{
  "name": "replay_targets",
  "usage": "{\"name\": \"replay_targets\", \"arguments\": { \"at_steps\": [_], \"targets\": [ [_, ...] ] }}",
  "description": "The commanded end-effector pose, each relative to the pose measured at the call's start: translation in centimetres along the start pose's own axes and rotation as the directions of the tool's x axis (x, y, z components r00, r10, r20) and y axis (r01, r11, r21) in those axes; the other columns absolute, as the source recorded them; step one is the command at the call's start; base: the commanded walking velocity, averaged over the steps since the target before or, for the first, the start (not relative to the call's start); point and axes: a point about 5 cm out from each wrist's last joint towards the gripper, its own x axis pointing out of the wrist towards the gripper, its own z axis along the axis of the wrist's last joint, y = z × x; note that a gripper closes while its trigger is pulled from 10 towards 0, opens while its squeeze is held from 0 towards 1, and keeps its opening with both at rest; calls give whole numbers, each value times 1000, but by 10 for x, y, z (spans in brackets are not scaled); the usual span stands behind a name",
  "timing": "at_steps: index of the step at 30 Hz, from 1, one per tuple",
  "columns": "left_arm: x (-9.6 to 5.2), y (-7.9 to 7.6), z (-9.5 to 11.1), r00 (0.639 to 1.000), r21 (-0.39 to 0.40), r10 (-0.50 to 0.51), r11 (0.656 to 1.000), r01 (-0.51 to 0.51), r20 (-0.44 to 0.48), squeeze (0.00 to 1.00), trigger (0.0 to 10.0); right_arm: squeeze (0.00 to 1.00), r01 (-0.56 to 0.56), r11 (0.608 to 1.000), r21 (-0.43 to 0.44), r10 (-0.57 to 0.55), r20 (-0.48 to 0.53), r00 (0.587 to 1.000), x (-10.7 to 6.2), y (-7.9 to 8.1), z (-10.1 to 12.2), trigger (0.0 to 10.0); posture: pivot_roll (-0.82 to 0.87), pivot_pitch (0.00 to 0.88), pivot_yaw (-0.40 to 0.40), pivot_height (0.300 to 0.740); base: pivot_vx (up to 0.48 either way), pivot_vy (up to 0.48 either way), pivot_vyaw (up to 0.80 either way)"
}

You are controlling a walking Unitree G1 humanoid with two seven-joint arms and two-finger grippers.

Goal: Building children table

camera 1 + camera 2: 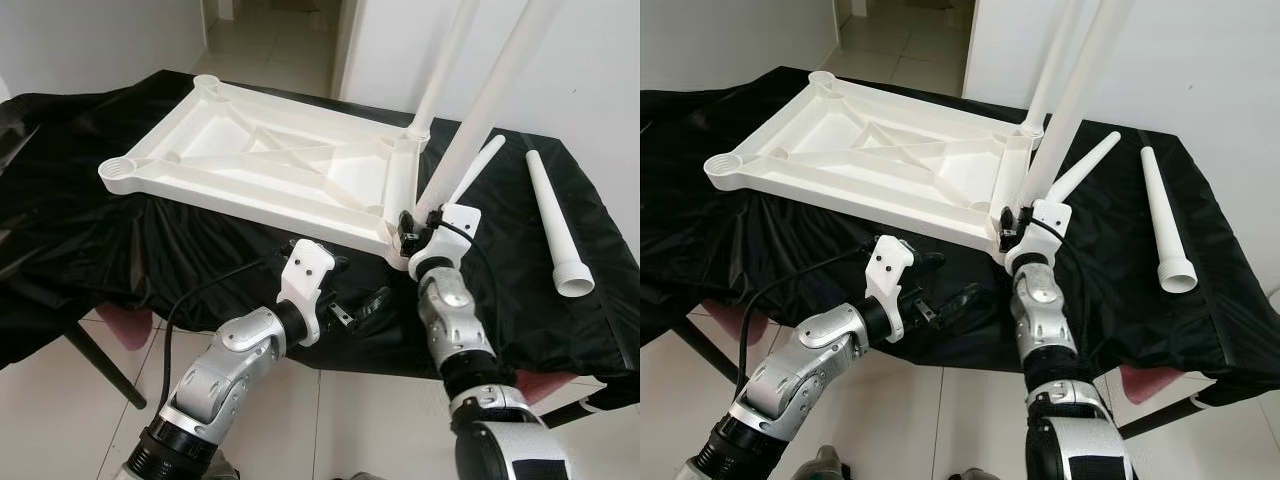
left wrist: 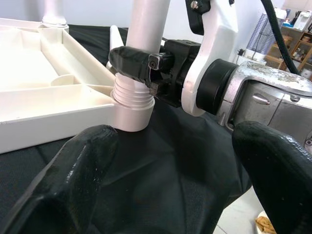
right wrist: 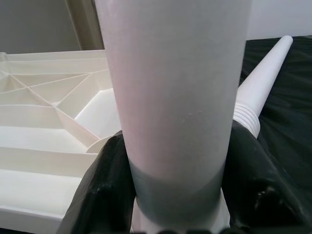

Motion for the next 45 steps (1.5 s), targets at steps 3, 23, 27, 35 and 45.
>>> {"name": "replay_targets", "arguments": {
  "at_steps": [3,23,27,35,45],
  "targets": [
    [0,-4,2,999,6,-48,999,48,7,0,10000,0,-63,996,61,69,-99,993,-8,4,-17,10000,88,3,-85,740,0,0,0],
    [3,-4,4,999,13,-52,999,51,15,0,10000,0,-474,877,76,477,-16,879,-16,3,7,10000,75,9,-94,740,0,0,0],
    [4,-3,6,999,16,-50,999,50,21,0,10000,0,-551,834,31,552,-35,833,-12,-3,10,10000,75,12,-91,740,0,0,0],
    [5,1,9,999,22,-41,999,40,29,0,10000,0,-678,734,-43,671,-105,734,-2,-17,13,10000,79,11,-85,740,0,0,0],
    [7,1,12,998,27,-46,999,45,37,0,10000,0,-687,722,-75,670,-168,723,12,-22,12,10000,81,7,-73,740,0,0,0]
  ]
}}
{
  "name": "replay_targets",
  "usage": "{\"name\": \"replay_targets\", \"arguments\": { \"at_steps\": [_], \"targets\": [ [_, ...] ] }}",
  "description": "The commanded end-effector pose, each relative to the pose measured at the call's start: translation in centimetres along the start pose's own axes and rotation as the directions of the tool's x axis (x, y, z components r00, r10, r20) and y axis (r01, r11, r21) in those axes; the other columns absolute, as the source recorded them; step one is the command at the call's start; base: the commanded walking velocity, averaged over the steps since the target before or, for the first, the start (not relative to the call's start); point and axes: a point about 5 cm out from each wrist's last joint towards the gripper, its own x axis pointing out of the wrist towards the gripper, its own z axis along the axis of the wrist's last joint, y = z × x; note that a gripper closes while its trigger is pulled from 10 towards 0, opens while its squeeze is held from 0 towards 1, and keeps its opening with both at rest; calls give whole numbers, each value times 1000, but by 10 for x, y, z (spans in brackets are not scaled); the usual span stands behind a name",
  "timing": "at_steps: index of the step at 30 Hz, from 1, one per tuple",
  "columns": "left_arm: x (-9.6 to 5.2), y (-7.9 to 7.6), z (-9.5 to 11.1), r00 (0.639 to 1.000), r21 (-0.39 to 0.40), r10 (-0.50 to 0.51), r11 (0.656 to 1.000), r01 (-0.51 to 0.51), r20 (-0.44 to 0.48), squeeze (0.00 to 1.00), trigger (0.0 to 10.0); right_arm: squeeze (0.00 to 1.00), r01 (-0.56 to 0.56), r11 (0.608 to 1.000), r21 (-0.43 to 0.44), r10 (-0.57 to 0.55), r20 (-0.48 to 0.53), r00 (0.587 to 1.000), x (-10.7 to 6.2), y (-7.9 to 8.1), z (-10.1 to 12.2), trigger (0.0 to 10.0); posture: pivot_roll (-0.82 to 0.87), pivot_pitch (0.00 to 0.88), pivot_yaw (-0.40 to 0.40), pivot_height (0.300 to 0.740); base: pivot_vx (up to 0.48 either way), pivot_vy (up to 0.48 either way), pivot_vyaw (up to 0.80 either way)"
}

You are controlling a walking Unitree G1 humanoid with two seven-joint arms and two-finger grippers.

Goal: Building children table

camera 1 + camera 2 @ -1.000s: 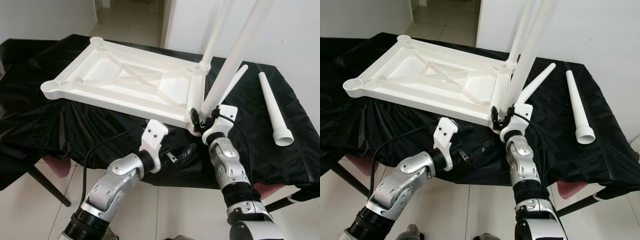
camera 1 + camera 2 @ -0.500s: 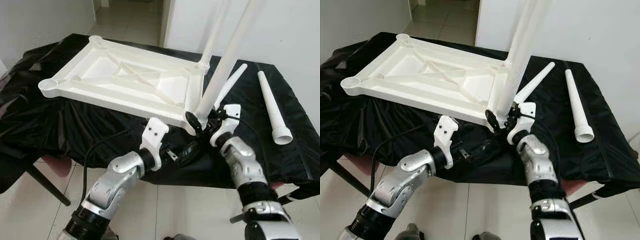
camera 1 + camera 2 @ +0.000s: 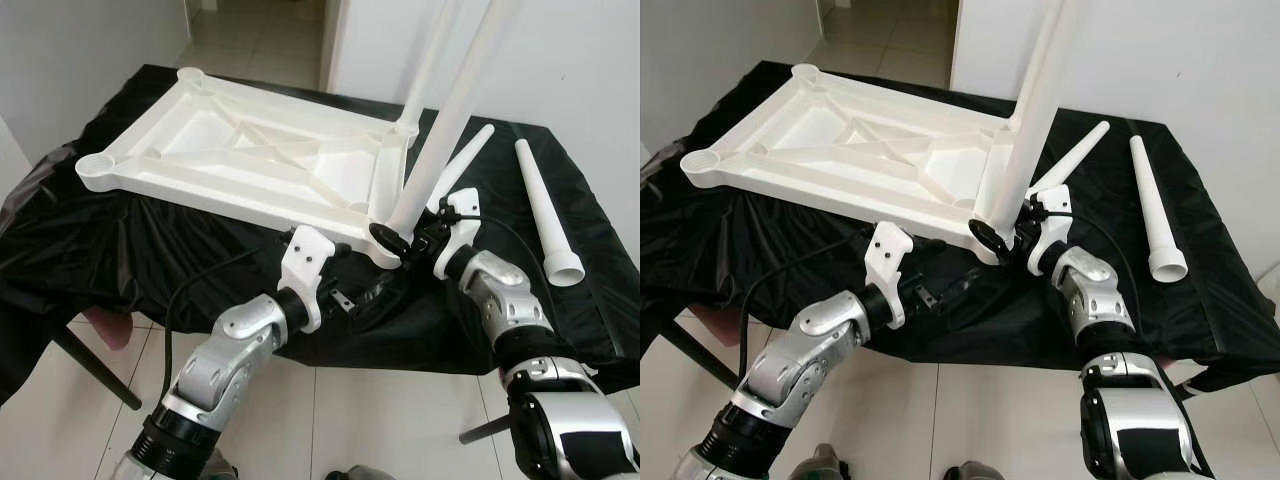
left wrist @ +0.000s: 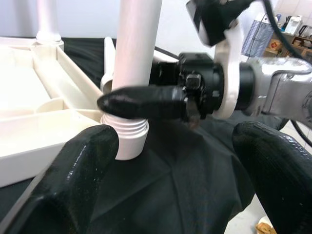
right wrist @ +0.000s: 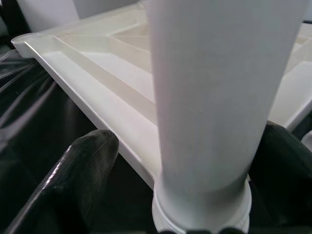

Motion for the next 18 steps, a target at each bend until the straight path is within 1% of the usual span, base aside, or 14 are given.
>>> {"name": "replay_targets", "arguments": {
  "at_steps": [1,6,10,11,12,15,16,18],
  "targets": [
    [1,-2,1,999,4,-45,999,45,1,0,10000,0,24,999,-21,-24,-16,1000,2,-2,-1,10000,81,7,-73,740,0,0,0],
    [1,-3,1,999,4,-51,999,51,-2,0,10000,0,70,997,-25,-71,-40,997,5,-6,-5,10000,83,9,-68,740,0,0,0],
    [1,-3,1,999,2,-52,999,52,-3,0,10000,0,87,996,-14,-88,-39,995,5,-7,-7,10000,83,11,-67,740,0,0,0],
    [1,-3,1,999,0,-52,999,52,-2,0,10000,0,99,995,-14,-100,-43,994,6,-7,-9,4824,83,12,-68,740,0,0,0],
    [1,-4,1,999,0,-52,999,52,-2,0,10000,0,104,994,-17,-105,-48,993,6,-6,-10,1333,84,13,-69,740,0,0,0],
    [1,-4,1,999,1,-52,999,52,-2,0,10000,0,108,994,-20,-108,-53,993,6,-6,-11,1333,84,14,-69,740,0,0,0],
    [1,-4,1,999,-1,-52,999,52,-2,0,10000,0,108,994,-20,-109,-55,992,6,-6,-13,0,85,17,-71,740,0,0,0],
    [0,-5,0,999,-2,-51,999,51,-3,0,10000,0,107,994,-19,-108,-54,993,5,-5,-15,0,85,17,-71,740,0,0,0]
  ]
}}
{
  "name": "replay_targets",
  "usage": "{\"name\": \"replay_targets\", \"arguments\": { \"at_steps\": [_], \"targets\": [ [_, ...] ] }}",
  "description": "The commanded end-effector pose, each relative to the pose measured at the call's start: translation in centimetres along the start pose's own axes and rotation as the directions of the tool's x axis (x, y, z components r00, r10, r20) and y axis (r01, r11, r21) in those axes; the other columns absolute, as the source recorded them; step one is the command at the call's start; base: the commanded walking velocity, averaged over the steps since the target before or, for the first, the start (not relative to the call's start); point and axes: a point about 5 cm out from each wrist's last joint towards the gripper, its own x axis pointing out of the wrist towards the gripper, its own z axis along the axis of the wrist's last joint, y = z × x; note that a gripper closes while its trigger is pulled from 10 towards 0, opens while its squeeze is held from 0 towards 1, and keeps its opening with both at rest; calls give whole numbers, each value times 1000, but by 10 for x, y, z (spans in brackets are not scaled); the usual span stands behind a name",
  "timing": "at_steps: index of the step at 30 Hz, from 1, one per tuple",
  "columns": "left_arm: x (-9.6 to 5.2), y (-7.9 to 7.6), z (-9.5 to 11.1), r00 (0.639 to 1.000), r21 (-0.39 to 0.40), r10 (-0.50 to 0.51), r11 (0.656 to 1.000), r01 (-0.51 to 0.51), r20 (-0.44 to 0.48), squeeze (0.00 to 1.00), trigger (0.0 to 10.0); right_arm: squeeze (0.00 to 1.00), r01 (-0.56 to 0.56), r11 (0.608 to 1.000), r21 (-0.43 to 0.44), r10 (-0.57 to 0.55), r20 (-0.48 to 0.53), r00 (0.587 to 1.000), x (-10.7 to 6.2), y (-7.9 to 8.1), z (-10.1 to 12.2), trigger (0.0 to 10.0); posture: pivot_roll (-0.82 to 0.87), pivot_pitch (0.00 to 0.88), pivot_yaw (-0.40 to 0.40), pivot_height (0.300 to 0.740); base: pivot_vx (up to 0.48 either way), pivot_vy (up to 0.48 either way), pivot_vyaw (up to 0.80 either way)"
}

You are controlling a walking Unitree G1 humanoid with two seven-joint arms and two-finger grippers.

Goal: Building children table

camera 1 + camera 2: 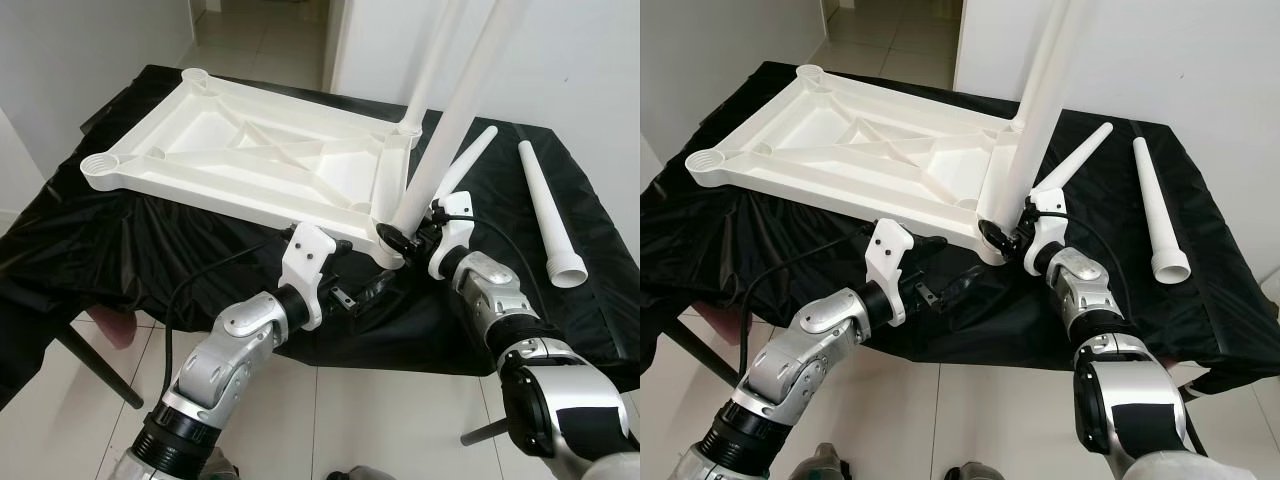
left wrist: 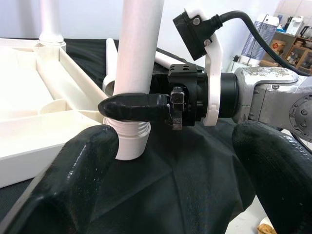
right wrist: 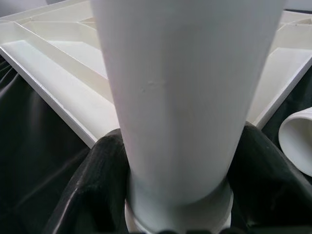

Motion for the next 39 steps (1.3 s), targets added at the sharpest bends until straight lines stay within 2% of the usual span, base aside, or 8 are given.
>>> {"name": "replay_targets", "arguments": {
  "at_steps": [1,11,18,22,25,33,36,39],
  "targets": [
    [0,-5,0,999,-2,-49,999,49,-2,0,10000,0,-4,1000,-2,4,-14,1000,-2,0,-4,0,85,20,-73,740,0,0,0],
    [0,-7,-1,999,-12,-48,999,48,-1,0,10000,0,7,1000,-5,-7,23,1000,-6,-1,-6,0,81,31,-76,740,0,0,0],
    [-2,-8,-2,999,-19,-52,998,52,-6,0,10000,0,153,987,44,-156,79,985,-11,-2,-9,0,69,44,-71,740,0,0,0],
    [-2,-9,-4,998,-16,-60,998,60,-17,0,10000,0,231,969,86,-238,89,967,-10,0,-12,0,63,45,-67,740,0,0,0],
    [-2,-10,-4,998,-25,-65,998,65,-15,0,10000,0,338,932,131,-350,82,933,-9,3,-14,0,59,45,-64,740,0,0,0],
    [-1,-11,-4,997,-25,-69,997,69,-14,0,10000,0,432,885,173,-452,97,887,-1,13,-9,0,52,44,-65,740,0,0,0],
    [0,-11,-4,998,-24,-68,997,68,-12,0,10000,0,500,845,189,-522,88,848,5,20,-3,0,56,39,-71,740,0,0,0],
    [0,-11,-4,998,-24,-68,997,68,-11,0,10000,0,523,830,195,-545,80,835,7,22,-1,0,56,39,-71,740,0,0,0]
  ]
}}
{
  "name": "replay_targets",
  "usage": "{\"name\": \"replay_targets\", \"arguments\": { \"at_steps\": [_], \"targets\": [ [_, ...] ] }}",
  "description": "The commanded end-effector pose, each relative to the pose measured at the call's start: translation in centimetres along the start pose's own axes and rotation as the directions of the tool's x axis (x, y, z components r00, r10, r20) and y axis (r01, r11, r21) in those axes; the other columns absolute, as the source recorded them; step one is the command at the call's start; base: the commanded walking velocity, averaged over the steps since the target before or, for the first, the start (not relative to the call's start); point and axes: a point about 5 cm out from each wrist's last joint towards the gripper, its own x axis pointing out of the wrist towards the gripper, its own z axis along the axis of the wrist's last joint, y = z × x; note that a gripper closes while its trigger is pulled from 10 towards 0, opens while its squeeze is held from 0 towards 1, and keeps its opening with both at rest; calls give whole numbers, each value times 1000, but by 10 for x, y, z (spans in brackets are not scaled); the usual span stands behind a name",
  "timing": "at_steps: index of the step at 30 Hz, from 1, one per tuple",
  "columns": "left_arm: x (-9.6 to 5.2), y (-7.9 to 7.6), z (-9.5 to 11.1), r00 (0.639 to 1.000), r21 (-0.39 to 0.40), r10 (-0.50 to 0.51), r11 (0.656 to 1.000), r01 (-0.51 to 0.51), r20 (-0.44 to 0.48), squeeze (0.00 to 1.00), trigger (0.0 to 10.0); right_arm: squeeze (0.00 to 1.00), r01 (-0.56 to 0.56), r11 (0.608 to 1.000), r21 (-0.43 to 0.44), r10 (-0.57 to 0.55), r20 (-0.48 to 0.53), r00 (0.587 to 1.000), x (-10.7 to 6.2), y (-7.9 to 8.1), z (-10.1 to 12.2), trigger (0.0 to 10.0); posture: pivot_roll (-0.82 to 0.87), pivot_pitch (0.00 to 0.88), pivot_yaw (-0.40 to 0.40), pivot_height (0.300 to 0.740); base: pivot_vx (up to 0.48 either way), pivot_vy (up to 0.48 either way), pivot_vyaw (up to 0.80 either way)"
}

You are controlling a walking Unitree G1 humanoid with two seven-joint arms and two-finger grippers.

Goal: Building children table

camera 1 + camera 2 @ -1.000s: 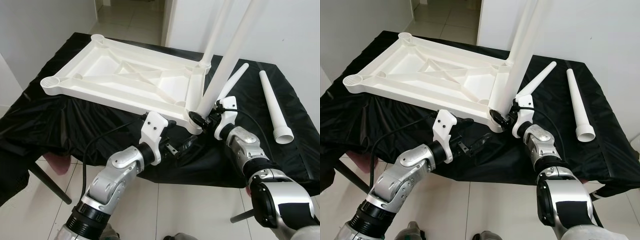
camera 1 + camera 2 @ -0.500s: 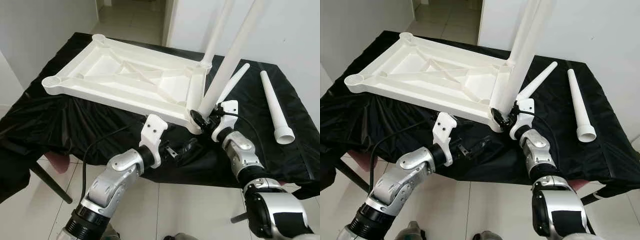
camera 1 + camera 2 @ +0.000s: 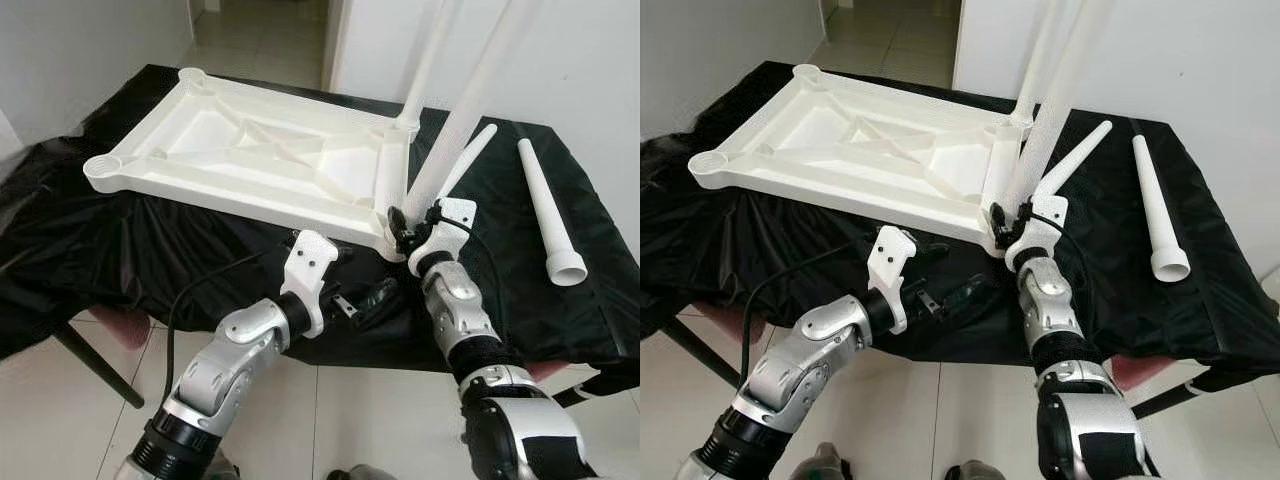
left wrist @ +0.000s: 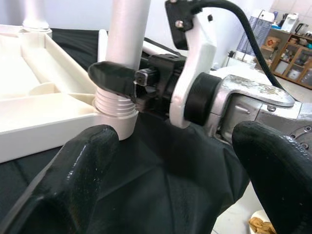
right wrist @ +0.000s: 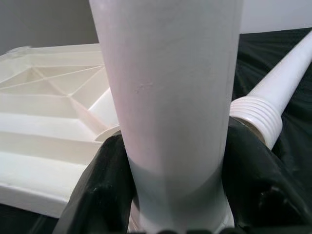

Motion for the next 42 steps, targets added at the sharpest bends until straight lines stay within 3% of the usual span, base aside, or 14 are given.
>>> {"name": "replay_targets", "arguments": {
  "at_steps": [1,7,12,13,14,15,17,18,21,22,24,31,32,42],
  "targets": [
    [2,-5,1,998,-1,-57,998,57,1,0,10000,0,51,999,6,-51,-19,999,-1,-5,-2,0,56,39,-71,740,0,0,0],
    [3,-7,1,998,-3,-55,998,55,5,0,10000,0,177,984,-12,-177,-56,983,-3,11,-3,0,61,31,-81,740,0,0,0],
    [3,-7,1,999,-4,-53,999,53,7,0,10000,0,156,988,-16,-157,-65,985,-5,23,-4,0,66,25,-91,740,0,0,0],
    [3,-7,0,999,-4,-51,999,51,9,0,10000,0,127,992,7,-126,-81,989,-5,28,-6,6157,69,20,-95,740,0,0,0],
    [3,-7,0,999,-4,-51,999,51,9,0,10000,0,127,992,7,-126,-81,989,-5,28,-6,6157,69,20,-95,740,0,0,0],
    [3,-7,0,999,-3,-50,999,50,10,0,10000,0,108,994,26,-105,-90,990,-6,30,-7,8588,69,20,-95,740,0,0,0],
    [3,-7,0,999,-3,-50,999,50,10,0,10000,0,108,994,26,-105,-90,990,-6,30,-7,8588,69,20,-95,740,0,0,0],
    [3,-7,0,999,-2,-47,999,47,12,0,10000,0,77,997,28,-74,-102,992,-7,29,-8,10000,72,13,-100,740,0,0,0],
    [3,-7,1,999,-1,-46,999,46,13,0,10000,0,73,997,2,-72,-104,992,-9,26,-9,10000,72,13,-100,740,0,0,0],
    [3,-7,1,999,0,-45,999,45,15,0,10000,0,90,994,-60,-96,-118,988,-12,17,-12,10000,73,5,-104,740,0,0,0],
    [3,-7,0,999,2,-45,999,45,15,0,10000,0,101,991,-88,-112,-125,986,-13,13,-14,10000,73,5,-104,740,0,0,0],
    [4,-7,0,999,1,-46,999,46,15,0,10000,0,51,997,-52,-56,-110,992,-13,11,-10,10000,71,0,-107,740,0,0,0],
    [4,-8,0,999,2,-47,999,47,15,0,10000,0,29,999,-44,-33,-100,994,-13,11,-8,0,71,0,-107,740,0,0,0],
    [4,-7,1,999,4,-44,999,44,19,0,10000,0,-68,997,-48,64,-81,995,-27,17,-5,0,72,0,-112,740,0,0,0]
  ]
}}
